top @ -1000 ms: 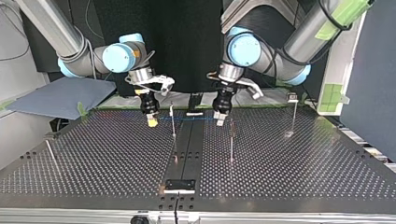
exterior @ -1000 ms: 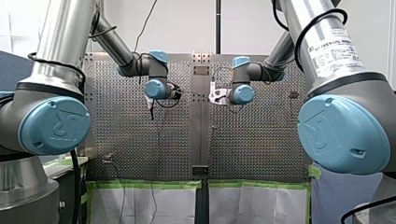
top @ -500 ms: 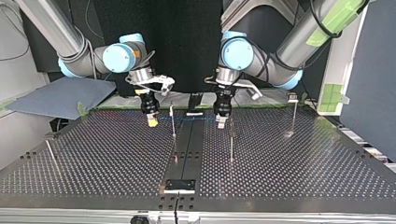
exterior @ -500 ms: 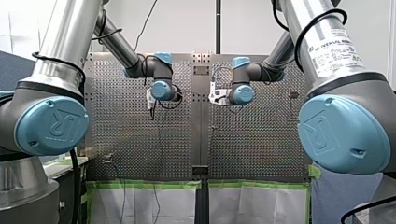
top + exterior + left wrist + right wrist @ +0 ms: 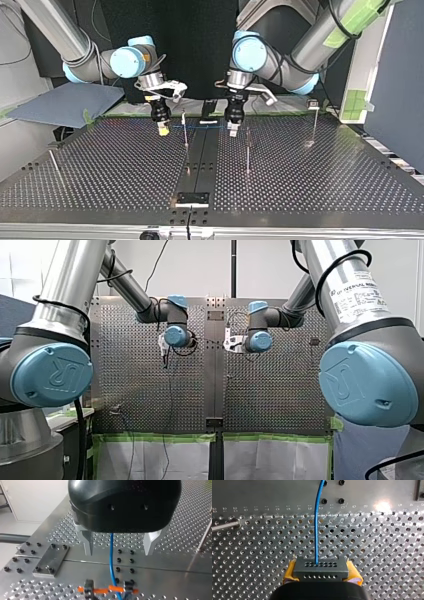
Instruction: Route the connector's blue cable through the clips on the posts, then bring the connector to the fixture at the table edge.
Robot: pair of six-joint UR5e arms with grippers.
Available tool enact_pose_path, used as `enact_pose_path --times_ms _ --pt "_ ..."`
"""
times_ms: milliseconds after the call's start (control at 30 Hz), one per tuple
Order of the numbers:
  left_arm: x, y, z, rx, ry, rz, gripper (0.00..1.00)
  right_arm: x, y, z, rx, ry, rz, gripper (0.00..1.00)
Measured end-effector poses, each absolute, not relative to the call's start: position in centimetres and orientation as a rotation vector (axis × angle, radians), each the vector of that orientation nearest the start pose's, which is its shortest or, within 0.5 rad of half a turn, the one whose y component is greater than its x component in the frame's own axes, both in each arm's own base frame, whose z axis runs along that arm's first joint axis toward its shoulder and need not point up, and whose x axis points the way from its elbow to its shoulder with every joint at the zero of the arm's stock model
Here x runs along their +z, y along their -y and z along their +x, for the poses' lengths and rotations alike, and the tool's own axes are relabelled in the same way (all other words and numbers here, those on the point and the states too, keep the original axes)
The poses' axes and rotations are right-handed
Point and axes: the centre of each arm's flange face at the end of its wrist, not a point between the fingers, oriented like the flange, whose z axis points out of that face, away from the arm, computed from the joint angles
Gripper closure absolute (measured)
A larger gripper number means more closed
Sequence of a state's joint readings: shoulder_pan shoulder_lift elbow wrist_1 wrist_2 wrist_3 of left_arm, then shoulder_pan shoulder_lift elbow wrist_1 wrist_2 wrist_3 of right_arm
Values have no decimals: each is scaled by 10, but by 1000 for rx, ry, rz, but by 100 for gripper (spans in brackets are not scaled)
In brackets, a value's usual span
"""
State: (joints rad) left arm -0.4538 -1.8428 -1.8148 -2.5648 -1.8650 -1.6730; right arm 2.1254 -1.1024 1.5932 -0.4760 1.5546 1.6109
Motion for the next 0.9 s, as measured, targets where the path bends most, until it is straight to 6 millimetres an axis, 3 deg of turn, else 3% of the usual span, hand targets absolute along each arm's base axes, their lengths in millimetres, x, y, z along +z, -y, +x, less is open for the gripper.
enact_pose_path --times_ms 300,333,367,400,467,500,567,733,900 --pt "287 341 455 -224 -1494 27 0 256 469 450 1633 929 1623 100" --pt "287 340 455 -221 -1493 26 4 256 469 449 1633 929 1623 100" --pt "287 340 455 -215 -1492 23 14 256 469 450 1633 929 1623 100" --pt "287 339 455 -211 -1491 21 14 256 469 449 1632 929 1623 100" --pt "286 339 456 -203 -1492 20 30 256 469 449 1632 929 1623 100" --pt "285 339 456 -199 -1495 22 30 256 469 449 1632 929 1623 100" --pt "281 341 458 -188 -1505 32 47 255 469 449 1632 930 1624 100" --pt "268 346 460 -163 -1530 69 49 255 469 449 1631 930 1625 100" --pt "272 351 462 -160 -1523 71 49 255 469 449 1631 931 1625 100"
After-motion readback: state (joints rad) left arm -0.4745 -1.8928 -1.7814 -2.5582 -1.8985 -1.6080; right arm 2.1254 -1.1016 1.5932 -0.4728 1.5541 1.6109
